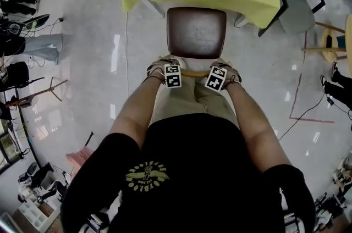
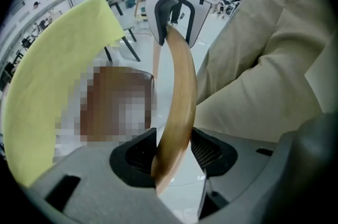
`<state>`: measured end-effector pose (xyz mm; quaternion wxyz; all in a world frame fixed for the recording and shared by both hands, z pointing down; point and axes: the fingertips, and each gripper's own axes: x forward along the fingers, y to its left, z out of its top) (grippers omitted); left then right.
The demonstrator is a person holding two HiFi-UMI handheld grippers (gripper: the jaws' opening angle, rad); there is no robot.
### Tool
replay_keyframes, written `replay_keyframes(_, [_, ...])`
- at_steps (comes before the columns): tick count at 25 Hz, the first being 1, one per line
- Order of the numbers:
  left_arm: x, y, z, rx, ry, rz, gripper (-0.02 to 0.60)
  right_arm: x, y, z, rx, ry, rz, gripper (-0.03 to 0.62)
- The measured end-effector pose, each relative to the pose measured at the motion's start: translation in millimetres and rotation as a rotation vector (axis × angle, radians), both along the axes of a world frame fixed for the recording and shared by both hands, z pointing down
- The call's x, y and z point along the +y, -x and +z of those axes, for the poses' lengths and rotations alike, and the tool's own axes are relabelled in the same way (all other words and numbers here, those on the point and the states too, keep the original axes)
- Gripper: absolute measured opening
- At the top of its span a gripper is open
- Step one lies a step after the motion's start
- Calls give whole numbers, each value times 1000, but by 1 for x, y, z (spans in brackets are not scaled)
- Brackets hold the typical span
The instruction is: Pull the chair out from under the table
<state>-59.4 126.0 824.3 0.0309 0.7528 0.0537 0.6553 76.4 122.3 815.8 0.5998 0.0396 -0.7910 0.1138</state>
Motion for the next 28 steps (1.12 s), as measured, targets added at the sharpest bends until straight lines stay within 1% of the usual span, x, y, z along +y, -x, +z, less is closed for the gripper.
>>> replay_keyframes(6, [25, 4, -2, 2, 8, 0, 193, 26, 4, -3, -8, 11, 0, 214])
replay_keyframes(12, [40, 12, -6, 20, 2, -7, 193, 42, 12, -5, -18, 25, 17, 215])
replay_keyframes(15, [47, 16, -7, 24, -5, -2, 193, 50, 16, -6, -22, 20, 35, 215])
replay_keyframes(19, [49, 21, -8, 31, -38, 16, 193, 58, 20, -6, -15, 16, 70, 213])
replay_keyframes(21, [53, 22, -9, 33, -39, 21, 193, 63, 22, -6, -15, 2, 85, 213])
replay_keyframes(23, [55, 23, -9, 45, -23, -16, 195, 66, 23, -7, -21, -28, 105, 215])
replay_keyframes(25, [48, 23, -13, 71, -16, -97, 196, 61, 23, -9, -30, -71, 143, 215])
replay_keyframes(27, [36, 21, -23, 109, -34, -183, 196, 50, 20, -13, -44, -104, 210, 215])
replay_keyframes(28, [29, 20, -28, 131, -41, -227, 196, 45, 18, -15, -53, -105, 250, 215])
